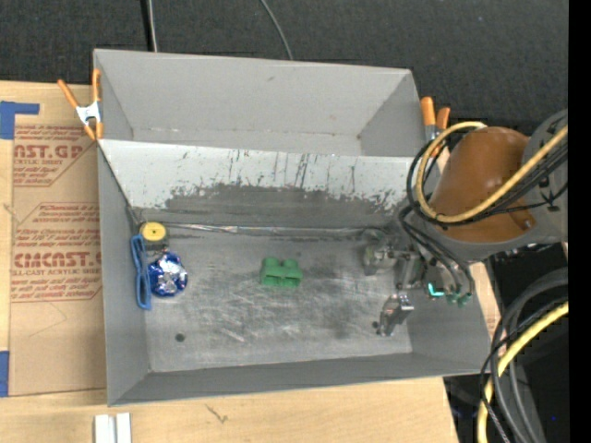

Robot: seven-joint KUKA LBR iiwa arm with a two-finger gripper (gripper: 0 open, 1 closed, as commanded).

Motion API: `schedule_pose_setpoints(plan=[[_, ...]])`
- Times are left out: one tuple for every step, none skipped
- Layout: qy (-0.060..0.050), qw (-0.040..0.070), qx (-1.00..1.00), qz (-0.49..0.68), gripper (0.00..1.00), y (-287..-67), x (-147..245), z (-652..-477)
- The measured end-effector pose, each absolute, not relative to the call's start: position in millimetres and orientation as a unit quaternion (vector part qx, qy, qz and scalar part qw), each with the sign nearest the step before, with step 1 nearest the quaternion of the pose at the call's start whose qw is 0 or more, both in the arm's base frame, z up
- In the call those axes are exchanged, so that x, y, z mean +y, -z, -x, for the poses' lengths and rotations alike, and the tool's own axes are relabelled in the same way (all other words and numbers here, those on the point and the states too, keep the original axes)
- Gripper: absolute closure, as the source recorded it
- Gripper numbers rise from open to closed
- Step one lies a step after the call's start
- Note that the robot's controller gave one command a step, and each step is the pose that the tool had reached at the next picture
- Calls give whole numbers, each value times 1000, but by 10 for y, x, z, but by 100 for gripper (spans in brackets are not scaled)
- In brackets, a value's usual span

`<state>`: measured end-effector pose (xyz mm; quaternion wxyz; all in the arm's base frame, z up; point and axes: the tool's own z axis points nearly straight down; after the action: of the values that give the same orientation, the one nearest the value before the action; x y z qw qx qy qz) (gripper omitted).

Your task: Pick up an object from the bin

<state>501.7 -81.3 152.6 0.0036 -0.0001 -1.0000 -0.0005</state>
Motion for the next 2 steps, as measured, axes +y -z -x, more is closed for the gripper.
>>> schedule_pose_setpoints(plan=[[2,0,-996,87,0,-1090,175,-5437],[0,-3,-999,52,0,-740,649,-5890]])
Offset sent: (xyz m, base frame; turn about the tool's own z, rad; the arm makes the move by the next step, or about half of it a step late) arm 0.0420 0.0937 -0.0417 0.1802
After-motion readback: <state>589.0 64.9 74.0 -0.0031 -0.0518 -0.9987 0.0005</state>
